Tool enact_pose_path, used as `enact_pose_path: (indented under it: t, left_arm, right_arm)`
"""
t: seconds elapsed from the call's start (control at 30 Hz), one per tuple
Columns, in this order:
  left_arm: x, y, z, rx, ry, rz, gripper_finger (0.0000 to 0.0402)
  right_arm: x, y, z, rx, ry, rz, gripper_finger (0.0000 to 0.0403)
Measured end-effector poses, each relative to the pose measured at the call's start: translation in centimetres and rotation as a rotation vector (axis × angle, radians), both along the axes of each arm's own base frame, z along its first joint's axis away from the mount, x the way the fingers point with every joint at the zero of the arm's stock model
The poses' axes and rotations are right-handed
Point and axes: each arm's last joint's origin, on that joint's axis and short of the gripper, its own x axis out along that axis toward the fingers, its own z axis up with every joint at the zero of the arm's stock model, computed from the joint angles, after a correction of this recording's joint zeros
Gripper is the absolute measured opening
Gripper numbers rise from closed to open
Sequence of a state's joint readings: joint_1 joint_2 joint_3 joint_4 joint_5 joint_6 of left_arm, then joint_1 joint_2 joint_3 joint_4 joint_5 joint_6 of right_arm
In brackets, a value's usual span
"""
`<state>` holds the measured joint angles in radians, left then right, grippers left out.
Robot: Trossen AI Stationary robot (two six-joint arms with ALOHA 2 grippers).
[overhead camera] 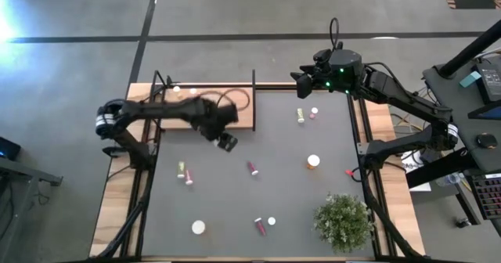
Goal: Pick and place medicine bottles onto shelf by color
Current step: Put the left orange pill bottle on the shelf
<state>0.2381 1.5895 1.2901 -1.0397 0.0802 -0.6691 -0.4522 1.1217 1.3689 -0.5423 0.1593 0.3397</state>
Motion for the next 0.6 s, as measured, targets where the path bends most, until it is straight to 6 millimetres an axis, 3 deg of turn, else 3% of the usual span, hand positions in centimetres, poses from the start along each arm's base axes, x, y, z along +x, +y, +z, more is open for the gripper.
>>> enact_pose_path:
  t: [0.3,0.6]
  left_arm:
    - [-0.5,8.2,1.0,0.009,0.110,-0.105,0.0200]
    - [0.1,13.0,1.0,0.042,0.179,-0.192,0.0200]
  right_arm:
    - [0.0,0.0,0.0,0.000,0.000,0.000,0.0226]
    - [0.0,0.0,0.0,0.000,0.000,0.001,0.0226]
